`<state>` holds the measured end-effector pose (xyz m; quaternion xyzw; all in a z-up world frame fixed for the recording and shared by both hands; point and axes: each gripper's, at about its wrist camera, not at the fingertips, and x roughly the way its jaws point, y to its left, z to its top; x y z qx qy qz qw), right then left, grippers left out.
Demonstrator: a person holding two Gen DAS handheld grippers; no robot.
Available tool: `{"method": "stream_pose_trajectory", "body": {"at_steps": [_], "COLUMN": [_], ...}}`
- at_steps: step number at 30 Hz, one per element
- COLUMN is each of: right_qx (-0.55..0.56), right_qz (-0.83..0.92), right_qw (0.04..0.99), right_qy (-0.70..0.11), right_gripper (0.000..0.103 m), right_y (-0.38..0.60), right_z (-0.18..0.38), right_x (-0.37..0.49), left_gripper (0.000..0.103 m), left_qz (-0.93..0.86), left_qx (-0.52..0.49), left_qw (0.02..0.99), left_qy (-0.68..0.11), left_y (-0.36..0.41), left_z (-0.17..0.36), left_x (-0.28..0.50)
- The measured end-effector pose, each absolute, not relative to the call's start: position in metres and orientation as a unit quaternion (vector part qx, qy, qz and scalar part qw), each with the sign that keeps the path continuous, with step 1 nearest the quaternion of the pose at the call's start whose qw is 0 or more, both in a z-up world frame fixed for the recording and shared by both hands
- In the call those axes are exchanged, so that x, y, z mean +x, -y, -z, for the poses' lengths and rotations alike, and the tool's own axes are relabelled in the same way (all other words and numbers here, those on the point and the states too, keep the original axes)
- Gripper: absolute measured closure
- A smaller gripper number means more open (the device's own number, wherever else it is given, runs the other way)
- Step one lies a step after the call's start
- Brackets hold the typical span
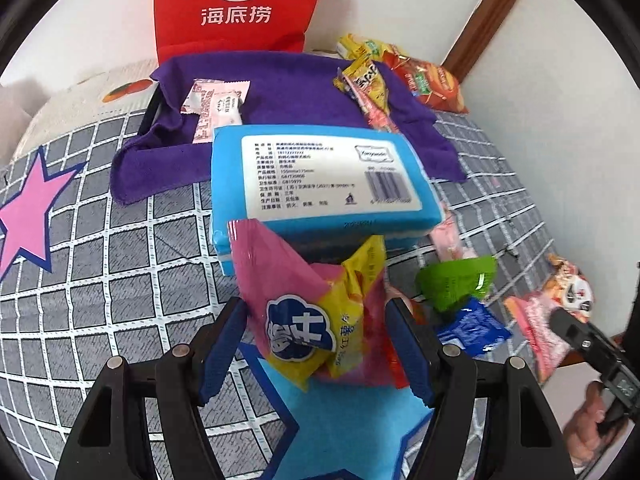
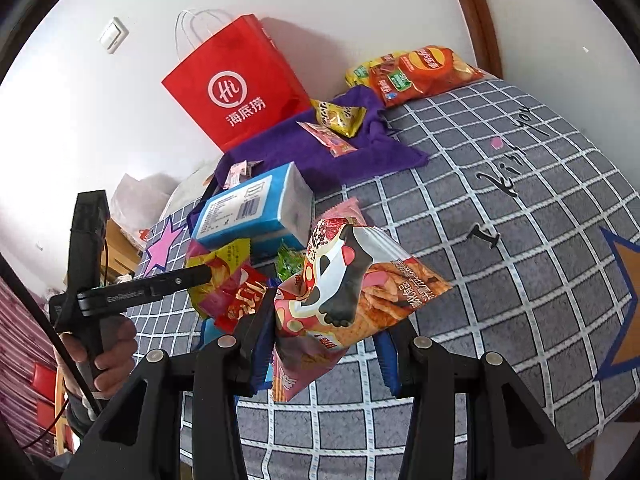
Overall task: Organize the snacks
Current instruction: 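Carry the panda bag and pink-yellow bag up over the purple towel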
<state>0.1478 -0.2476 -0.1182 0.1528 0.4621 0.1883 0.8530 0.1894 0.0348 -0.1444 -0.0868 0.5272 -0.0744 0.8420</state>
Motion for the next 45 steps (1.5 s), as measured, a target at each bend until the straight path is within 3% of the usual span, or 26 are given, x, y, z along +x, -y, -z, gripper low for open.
{"method": "stream_pose_trajectory", "body": {"at_steps": [5,10,11,30,45], "right_qx": [0.143,0.138,0.137,0.117,0.085], "right_qz": [-0.189,-0.185,-0.182,-0.127,-0.164], "right_qw": [0.85,0.851,0.852,0.886,0.901], "right_qy": [-0.47,-0.472,-0.471,-0.431,-0.392], "right_gripper": [0.059,0.059,0.059,0.059,0.059], "right_y": [0.249,0.249,0.249,0.251,0.213], "right_z": [0.122,0.124,0.124,0.073,0.016], "right_x": [0.144,0.14,0.139,0.15,0.221], "left_gripper": [0.034,0.056,0.057,0.058,0.058], "left_qz": [0.054,0.062,0.06,0.05,0.034], "left_qx": [-0.069,-0.097,-0.092,-0.115,-0.127], "left_qw": [0.839,0.839,0.841,0.88,0.895], "left_qy": [-0.538,-0.533,-0.529,-0.459,-0.426], "left_y": [-0.032,-0.038,-0.038,-0.085,-0.113], "left_z": [0.154,0.154,0.152,0.09,0.052], "left_x": [0.191,0.185,0.182,0.149,0.192]}}
